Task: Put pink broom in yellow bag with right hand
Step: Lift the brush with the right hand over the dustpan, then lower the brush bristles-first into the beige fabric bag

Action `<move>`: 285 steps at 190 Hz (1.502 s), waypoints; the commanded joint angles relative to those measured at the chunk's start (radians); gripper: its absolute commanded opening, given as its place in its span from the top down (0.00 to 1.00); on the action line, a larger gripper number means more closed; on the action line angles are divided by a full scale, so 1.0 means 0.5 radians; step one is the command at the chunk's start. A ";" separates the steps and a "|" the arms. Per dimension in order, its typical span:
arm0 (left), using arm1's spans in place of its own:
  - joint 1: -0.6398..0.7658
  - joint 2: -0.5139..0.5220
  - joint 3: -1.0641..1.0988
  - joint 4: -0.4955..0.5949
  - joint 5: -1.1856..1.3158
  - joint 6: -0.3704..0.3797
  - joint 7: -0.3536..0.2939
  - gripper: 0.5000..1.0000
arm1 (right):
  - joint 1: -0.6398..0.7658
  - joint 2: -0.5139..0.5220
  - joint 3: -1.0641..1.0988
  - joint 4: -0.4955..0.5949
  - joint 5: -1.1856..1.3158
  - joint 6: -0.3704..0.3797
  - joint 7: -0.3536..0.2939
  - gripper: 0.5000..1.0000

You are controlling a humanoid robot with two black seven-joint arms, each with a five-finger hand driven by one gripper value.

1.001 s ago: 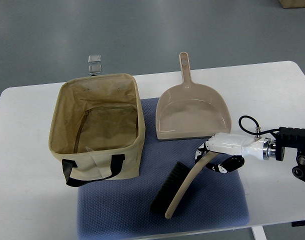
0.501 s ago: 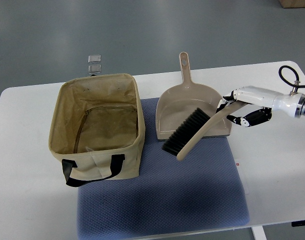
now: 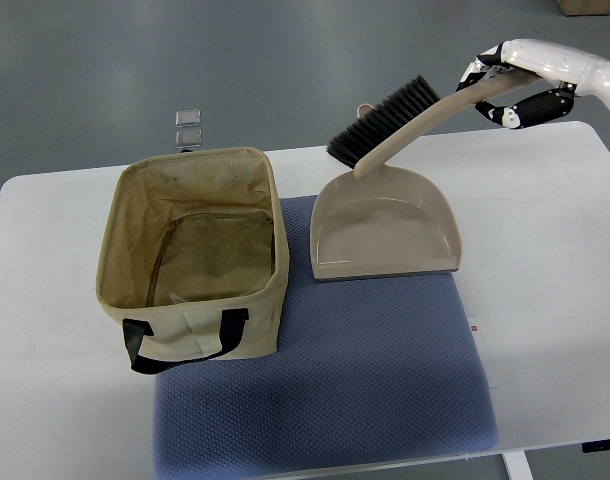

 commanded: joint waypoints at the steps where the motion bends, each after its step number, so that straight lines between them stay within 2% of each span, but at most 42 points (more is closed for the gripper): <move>1: 0.000 0.000 0.000 0.000 0.000 0.000 0.000 0.00 | 0.066 0.139 -0.018 -0.027 -0.004 0.001 -0.088 1.00; 80: 0.000 0.000 0.000 0.000 0.003 0.000 0.000 0.00 | 0.263 0.747 -0.030 -0.171 -0.053 -0.030 -0.205 1.00; 124: 0.000 0.000 0.000 0.000 0.000 0.000 0.000 0.00 | 0.235 1.069 -0.034 -0.229 -0.424 -0.039 -0.205 1.00; 136: 0.000 0.000 0.000 0.000 0.003 0.000 0.000 0.00 | 0.220 1.136 -0.040 -0.235 -0.489 -0.082 -0.205 1.00; 191: 0.000 0.000 0.000 0.000 0.003 0.000 0.000 0.00 | 0.189 1.222 -0.196 -0.245 -0.525 -0.211 -0.205 0.93; 214: 0.000 0.000 0.000 0.000 0.000 0.000 0.000 0.00 | 0.155 1.216 -0.196 -0.245 -0.522 -0.266 -0.202 0.78; 223: 0.000 0.000 0.000 0.000 0.003 0.000 0.000 0.00 | 0.152 1.213 -0.193 -0.245 -0.522 -0.285 -0.202 0.69; 285: 0.000 0.000 0.000 0.000 0.000 0.000 0.000 0.00 | 0.118 1.204 -0.165 -0.241 -0.507 -0.291 -0.199 0.64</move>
